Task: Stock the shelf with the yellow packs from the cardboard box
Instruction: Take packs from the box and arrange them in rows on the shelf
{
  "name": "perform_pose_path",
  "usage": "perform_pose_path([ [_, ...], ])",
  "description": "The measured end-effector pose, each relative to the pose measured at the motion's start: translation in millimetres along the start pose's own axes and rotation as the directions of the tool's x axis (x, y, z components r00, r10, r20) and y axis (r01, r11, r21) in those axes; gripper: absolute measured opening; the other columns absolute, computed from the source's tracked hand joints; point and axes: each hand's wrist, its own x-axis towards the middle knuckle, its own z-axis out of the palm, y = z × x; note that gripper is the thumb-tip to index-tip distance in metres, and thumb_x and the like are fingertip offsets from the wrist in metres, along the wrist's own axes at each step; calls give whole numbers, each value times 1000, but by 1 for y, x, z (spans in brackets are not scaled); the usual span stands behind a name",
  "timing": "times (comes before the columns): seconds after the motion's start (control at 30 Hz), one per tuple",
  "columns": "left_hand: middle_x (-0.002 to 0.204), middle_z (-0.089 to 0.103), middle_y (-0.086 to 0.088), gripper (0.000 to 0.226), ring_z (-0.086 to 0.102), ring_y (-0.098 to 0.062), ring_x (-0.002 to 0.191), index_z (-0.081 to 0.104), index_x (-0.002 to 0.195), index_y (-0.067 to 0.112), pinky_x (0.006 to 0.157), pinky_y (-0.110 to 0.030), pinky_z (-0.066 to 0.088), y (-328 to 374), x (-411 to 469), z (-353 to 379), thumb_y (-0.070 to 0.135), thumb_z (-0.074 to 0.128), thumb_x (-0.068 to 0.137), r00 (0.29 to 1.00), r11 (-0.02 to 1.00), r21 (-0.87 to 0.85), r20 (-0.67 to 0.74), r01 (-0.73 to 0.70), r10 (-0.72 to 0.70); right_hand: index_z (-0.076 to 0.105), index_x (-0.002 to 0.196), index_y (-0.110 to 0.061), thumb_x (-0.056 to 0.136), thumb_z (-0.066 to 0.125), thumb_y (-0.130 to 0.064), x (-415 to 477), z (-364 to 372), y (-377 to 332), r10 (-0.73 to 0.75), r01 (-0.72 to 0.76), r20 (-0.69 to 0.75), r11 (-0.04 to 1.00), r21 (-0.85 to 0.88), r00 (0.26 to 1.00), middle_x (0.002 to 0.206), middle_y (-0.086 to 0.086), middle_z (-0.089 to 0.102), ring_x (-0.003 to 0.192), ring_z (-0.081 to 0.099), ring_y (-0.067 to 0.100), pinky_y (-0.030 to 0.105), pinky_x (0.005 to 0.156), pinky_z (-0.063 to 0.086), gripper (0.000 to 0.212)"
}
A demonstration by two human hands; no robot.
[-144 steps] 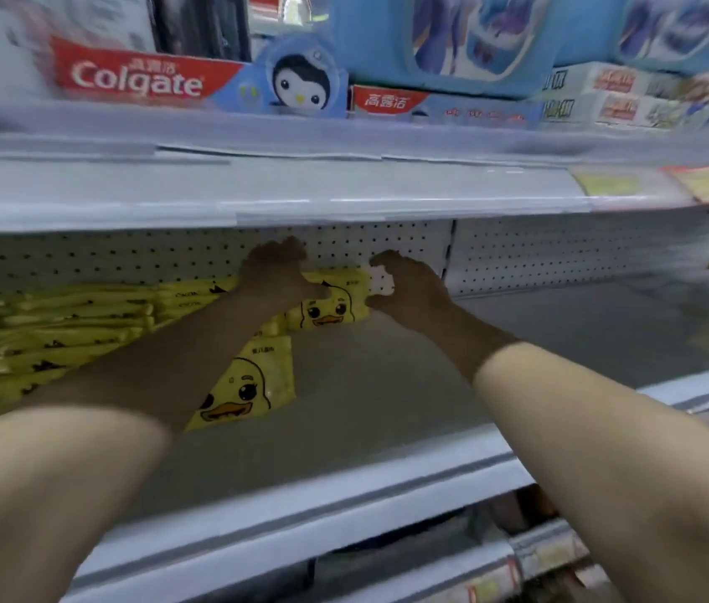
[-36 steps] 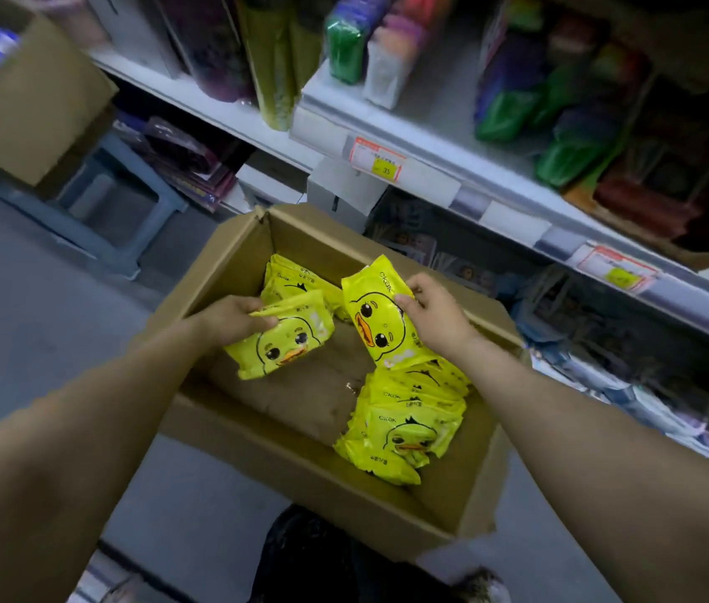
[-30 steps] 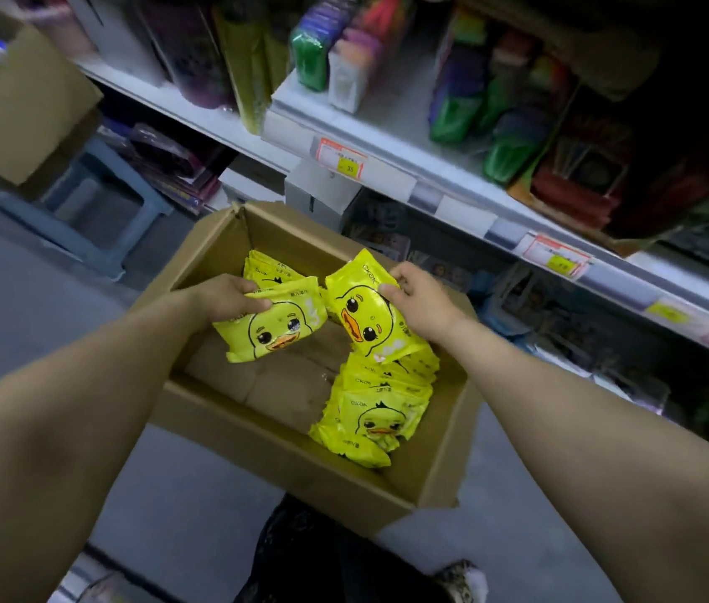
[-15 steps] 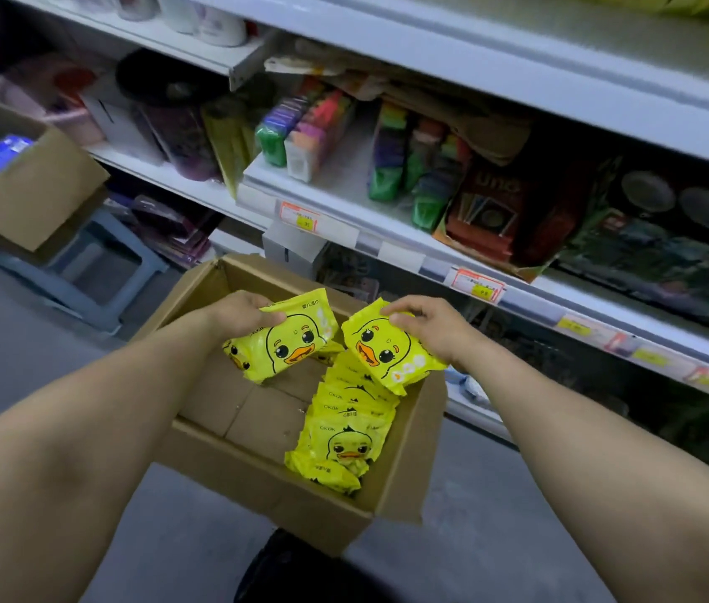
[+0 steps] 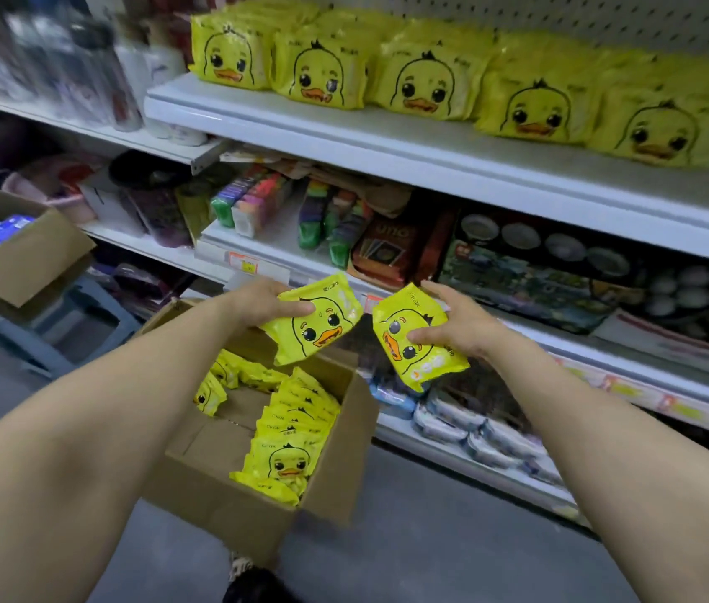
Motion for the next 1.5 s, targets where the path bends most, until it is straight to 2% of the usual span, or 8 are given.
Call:
perform_pose_path([
  [0.13, 93, 76, -8, 43, 72, -27, 90, 72, 98, 15, 87, -39, 57, 51, -20, 35, 42, 86, 68, 997, 995, 77, 40, -66, 64, 69, 102, -16, 76, 85, -12, -54, -66, 2, 29, -30, -32, 999, -36, 999, 84, -5, 72, 65, 68, 4, 13, 56, 50, 30],
  [0.2, 86, 76, -2, 34, 72, -20, 80, 72, 93, 18, 73, -30, 57, 78, -27, 55, 40, 85, 71, 994, 989, 106, 52, -106, 101, 71, 88, -17, 77, 85, -15, -79, -98, 5, 36, -41, -69, 997, -72, 997, 75, -4, 72, 56, 66, 3, 13, 50, 48, 18],
  [0.3, 82, 76, -3, 16, 72, -18, 75, 72, 90, 14, 63, -24, 55, 123, -37, 83, 24, 80, 79, 986, 986, 59, 70, -155, 151, 71, 83, -18, 76, 86, -18, -115, -142, 3, 51, -70, -135, 988, -139, 989, 69, -6, 72, 51, 65, 0, 14, 49, 47, 16],
  [0.53, 95, 76, -11, 32, 73, -30, 90, 70, 103, 5, 89, -46, 56, 233, -46, 126, 24, 80, 80, 947, 948, 120, 170, -294, 272, 71, 83, -19, 71, 89, -21, -182, -237, -7, 10, -86, -287, 964, -251, 958, 70, -9, 73, 60, 69, 5, 20, 55, 53, 22],
  [0.87, 95, 76, -6, 26, 74, -22, 86, 71, 102, 11, 77, -37, 59, 351, -44, 191, 23, 79, 80, 880, 856, 233, 246, -461, 407, 72, 85, -25, 70, 89, -28, -250, -332, 12, -139, -117, -491, 883, -455, 860, 79, -10, 73, 74, 66, 8, 25, 68, 51, 23],
  [1.13, 101, 74, -5, 34, 70, -18, 84, 70, 106, 10, 72, -26, 52, 445, 6, 231, 25, 82, 77, 810, 746, 315, 233, -587, 539, 58, 83, -31, 68, 90, -31, -250, -399, 28, -127, -226, -531, 805, -548, 838, 78, -16, 62, 71, 55, 1, 22, 57, 39, 35],
  [1.27, 127, 60, -2, 68, 56, -25, 115, 60, 129, 18, 101, -34, 44, 496, 47, 249, 47, 82, 72, 789, 646, 477, 199, -596, 581, 59, 86, -29, 68, 89, -28, -230, -432, 34, -173, -216, -501, 750, -625, 848, 75, -17, 58, 73, 52, 10, 16, 59, 36, 35],
  [1.5, 101, 68, -8, 36, 60, -18, 84, 70, 98, 16, 67, -28, 43, 573, 130, 283, 42, 80, 76, 682, 466, 545, 301, -697, 667, 65, 108, -29, 71, 87, -31, -176, -493, 50, -178, -225, -509, 743, -631, 842, 101, -6, 65, 91, 59, 17, 26, 70, 42, 43],
])
